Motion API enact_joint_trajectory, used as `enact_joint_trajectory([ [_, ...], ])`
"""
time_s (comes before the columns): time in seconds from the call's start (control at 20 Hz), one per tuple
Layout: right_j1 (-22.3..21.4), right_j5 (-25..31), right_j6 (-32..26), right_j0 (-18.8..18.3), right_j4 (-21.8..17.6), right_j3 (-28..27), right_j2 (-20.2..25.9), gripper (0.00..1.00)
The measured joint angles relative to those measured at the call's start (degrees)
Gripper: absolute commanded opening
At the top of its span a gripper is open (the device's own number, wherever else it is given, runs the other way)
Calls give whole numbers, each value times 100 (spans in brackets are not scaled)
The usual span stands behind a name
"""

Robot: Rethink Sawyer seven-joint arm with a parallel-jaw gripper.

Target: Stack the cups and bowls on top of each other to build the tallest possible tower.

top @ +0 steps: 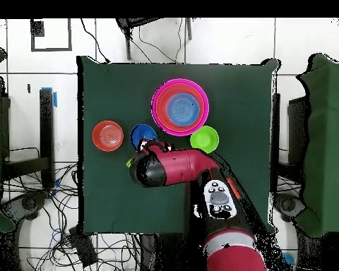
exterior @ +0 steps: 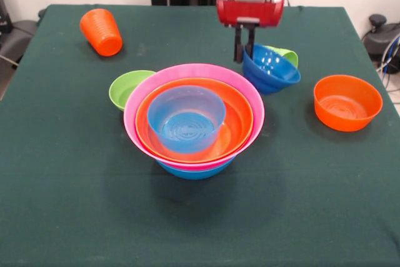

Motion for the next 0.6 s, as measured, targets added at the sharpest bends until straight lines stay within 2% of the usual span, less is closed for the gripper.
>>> enact_joint_trajectory([
  [0.2, -389, 289, 0, -15, -2, 179, 62, 0],
  [0.6, -753, 609, 0, -31, -6, 300, 87, 0],
])
